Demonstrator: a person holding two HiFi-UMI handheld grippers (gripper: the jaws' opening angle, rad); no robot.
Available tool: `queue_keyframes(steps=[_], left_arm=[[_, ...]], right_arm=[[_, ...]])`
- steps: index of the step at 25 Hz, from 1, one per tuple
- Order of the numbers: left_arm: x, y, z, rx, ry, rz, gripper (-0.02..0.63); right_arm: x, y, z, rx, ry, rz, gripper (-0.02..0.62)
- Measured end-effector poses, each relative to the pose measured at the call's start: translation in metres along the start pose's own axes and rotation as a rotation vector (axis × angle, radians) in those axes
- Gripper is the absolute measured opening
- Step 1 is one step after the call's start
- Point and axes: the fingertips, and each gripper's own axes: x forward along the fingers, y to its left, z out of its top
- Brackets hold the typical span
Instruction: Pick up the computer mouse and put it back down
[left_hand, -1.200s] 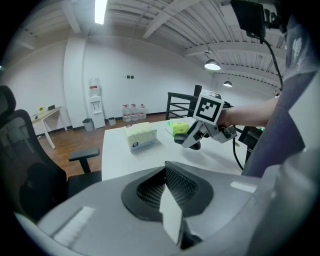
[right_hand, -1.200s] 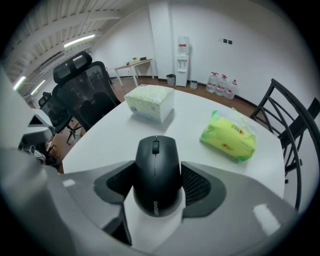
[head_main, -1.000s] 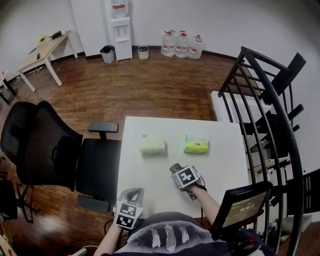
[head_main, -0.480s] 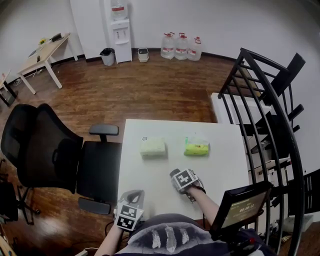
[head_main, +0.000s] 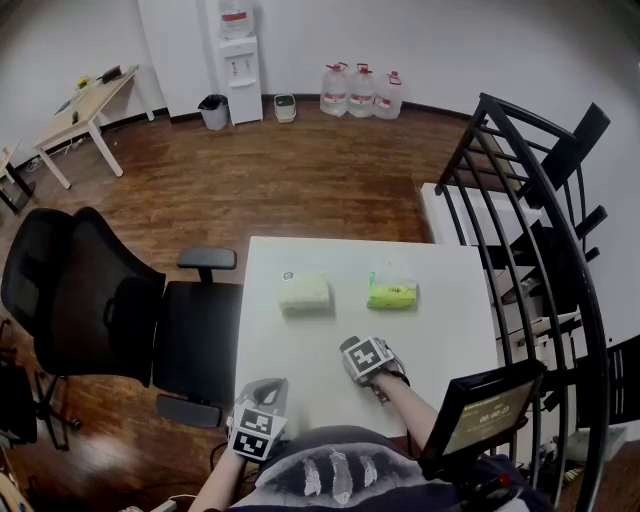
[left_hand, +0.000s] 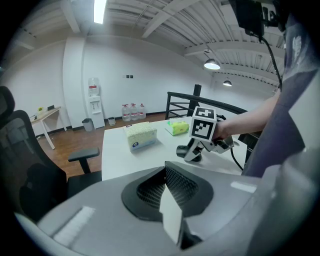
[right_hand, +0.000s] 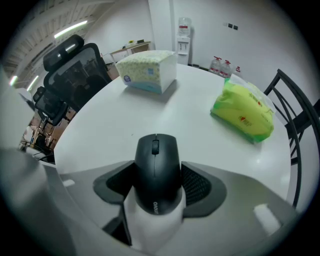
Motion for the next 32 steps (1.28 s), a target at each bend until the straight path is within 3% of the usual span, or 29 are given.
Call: queue_keyframes(steps=[10,15,18,22,28,32], left_arm=[[-0.002,0.004,0.001,-0.004,0.0,0.011,0.015],[0.0,0.004,0.0,-0.006,-0.001,0.013,0.015],[0.002,0.003,0.001,-0.002,-0.001,0.006,0.016],[0.003,0.002,0.003,0.007,-0.004,0.0,0.016],[0.004,0.003,-0.001,0.006,0.002,-0.001,0.015],[0.007,0.002,-0.001,0.012,0.002,-0.01,0.015]], right_arm=[[-0.023,-0.002,0.012,0.002,-0.05,-0.003,0.305],[-0.061,0.003,0.024,0.022,-0.129,0.053,0.305],[-0.082,0.001,0.041,-0.014,-0.223,0.057,0.229],[-0.111,0.004,0.049,-0.028,-0.308,0.044,0.003],[-0.168,0.027,0.06,0.02,-0.542,0.211,0.003],[-0.196,0.034,0.061,0.049,-0.646,0.244,0.003]])
